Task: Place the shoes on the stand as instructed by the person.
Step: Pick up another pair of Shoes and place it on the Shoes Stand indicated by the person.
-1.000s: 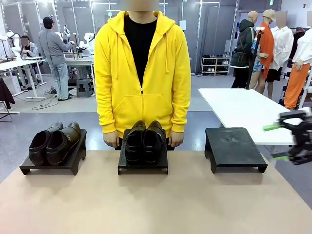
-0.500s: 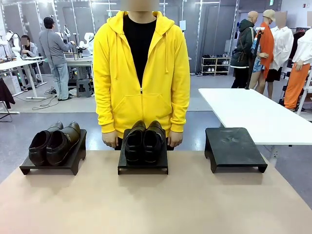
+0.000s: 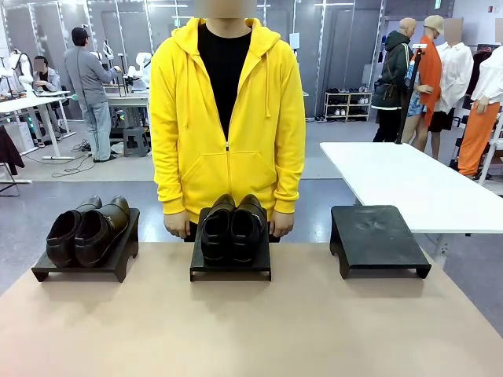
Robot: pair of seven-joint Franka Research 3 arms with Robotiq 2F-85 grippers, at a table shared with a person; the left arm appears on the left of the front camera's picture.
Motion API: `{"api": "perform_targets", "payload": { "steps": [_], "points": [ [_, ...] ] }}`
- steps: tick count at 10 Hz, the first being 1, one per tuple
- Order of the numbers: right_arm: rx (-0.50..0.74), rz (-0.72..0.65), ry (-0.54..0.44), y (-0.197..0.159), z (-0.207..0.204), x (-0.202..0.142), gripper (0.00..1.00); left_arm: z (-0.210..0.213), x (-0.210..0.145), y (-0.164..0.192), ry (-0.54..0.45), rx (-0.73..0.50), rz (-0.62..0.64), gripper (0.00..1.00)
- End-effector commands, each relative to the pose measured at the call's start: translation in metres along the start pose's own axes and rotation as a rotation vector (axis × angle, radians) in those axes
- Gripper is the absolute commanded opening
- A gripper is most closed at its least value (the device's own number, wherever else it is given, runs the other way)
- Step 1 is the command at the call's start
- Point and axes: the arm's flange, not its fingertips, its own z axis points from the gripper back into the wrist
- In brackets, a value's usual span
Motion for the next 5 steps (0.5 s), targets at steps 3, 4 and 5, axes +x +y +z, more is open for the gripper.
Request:
{"api": "perform_targets", "payload": {
  "steps": [3, 4, 5],
  "points": [
    [-0.008, 0.007, -0.005, 0.0019, -0.0017, -0.0068, 1.0, 0.0011, -0.0033, -0.0018, 0.014, -0.005, -0.012, 1.0],
    [-0.008, 0.007, -0.005, 0.0019, -0.0017, -0.0068, 1.0, 0.0011, -0.0033, -0.0018, 0.014, -0.005, -0.012, 1.0],
    [-0.008, 0.007, -0.005, 0.0019, -0.0017, -0.0068, 1.0, 0.0011, -0.0033, -0.0018, 0.014, -0.005, -0.012, 1.0]
  ]
}}
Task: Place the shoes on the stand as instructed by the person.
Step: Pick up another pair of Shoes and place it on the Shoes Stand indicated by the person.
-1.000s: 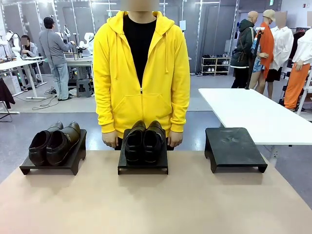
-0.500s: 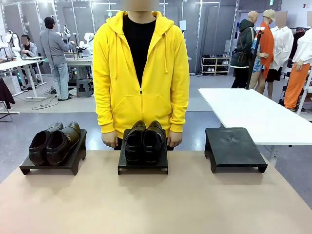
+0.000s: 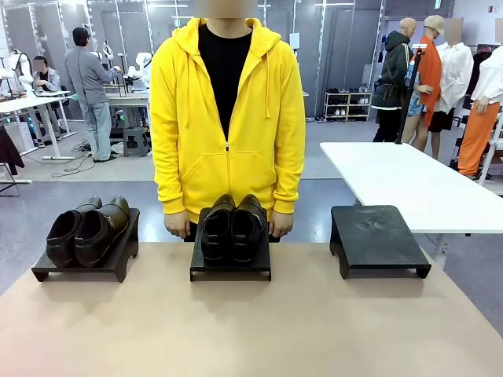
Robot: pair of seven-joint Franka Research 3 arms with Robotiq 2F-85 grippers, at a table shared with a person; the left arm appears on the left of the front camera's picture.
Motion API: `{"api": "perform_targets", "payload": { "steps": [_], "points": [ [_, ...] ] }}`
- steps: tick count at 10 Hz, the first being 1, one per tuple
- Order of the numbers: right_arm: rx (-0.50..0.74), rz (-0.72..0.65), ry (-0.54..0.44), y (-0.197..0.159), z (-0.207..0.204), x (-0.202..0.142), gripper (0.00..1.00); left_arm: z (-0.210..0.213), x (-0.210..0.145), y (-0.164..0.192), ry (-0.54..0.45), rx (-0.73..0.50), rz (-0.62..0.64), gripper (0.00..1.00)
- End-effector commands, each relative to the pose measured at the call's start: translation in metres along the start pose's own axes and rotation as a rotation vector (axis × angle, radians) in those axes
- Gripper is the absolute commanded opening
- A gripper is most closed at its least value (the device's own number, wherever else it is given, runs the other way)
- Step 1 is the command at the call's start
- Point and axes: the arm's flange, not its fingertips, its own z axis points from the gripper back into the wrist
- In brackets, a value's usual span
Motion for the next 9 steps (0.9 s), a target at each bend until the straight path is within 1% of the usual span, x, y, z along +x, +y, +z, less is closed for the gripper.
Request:
{"api": "perform_targets", "payload": {
  "steps": [1, 9],
  "points": [
    [-0.008, 0.003, -0.002, 0.0002, -0.0025, -0.006, 1.0, 0.0011, -0.0033, -0.0018, 0.014, -0.005, -0.012, 1.0],
    [-0.008, 0.003, -0.002, 0.0002, -0.0025, -0.006, 1.0, 0.0011, -0.0033, -0.0018, 0.014, -0.005, -0.012, 1.0]
  ]
}}
